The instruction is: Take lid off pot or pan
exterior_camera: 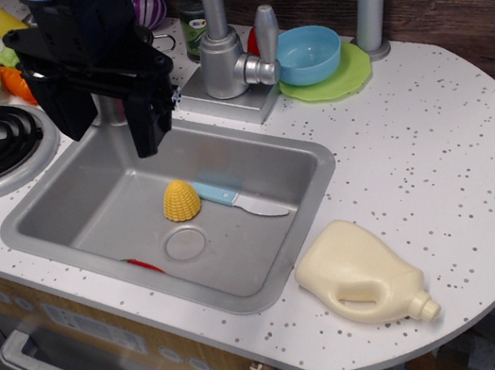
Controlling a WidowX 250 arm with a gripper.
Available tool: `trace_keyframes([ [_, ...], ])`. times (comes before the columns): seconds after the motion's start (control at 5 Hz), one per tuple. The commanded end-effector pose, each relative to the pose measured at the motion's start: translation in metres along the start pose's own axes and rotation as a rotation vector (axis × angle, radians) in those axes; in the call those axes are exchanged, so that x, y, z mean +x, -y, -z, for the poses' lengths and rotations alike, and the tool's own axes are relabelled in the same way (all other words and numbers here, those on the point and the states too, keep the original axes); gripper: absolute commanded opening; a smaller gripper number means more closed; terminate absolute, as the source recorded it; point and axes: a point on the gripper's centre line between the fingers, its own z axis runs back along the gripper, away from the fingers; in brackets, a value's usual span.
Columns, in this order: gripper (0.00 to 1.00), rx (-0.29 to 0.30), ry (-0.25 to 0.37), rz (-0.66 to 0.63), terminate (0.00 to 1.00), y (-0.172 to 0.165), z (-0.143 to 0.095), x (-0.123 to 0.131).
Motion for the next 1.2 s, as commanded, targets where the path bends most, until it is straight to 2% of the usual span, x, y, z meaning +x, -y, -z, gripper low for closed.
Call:
trace_keyframes([
  [0.0, 1.0, 0.0, 0.0, 0.0, 0.0, 0.0, 0.0, 0.0],
  [0.2, 1.0, 0.015, -0.021, -0.036, 0.0, -0.025, 0.0, 0.028],
  [0.4, 1.0, 0.09, 0.003, -0.04, 0.0, -0.067, 0.005, 0.069],
  [0.6, 1.0, 0.135, 0.03, -0.024, 0.0, -0.103, 0.002, 0.102],
  [0.8, 1.0, 0.177, 0.102, -0.029, 0.0, -0.133, 0.003, 0.129],
  [1.0, 1.0, 0.131, 0.115, -0.034, 0.0, -0.155, 0.005, 0.143],
])
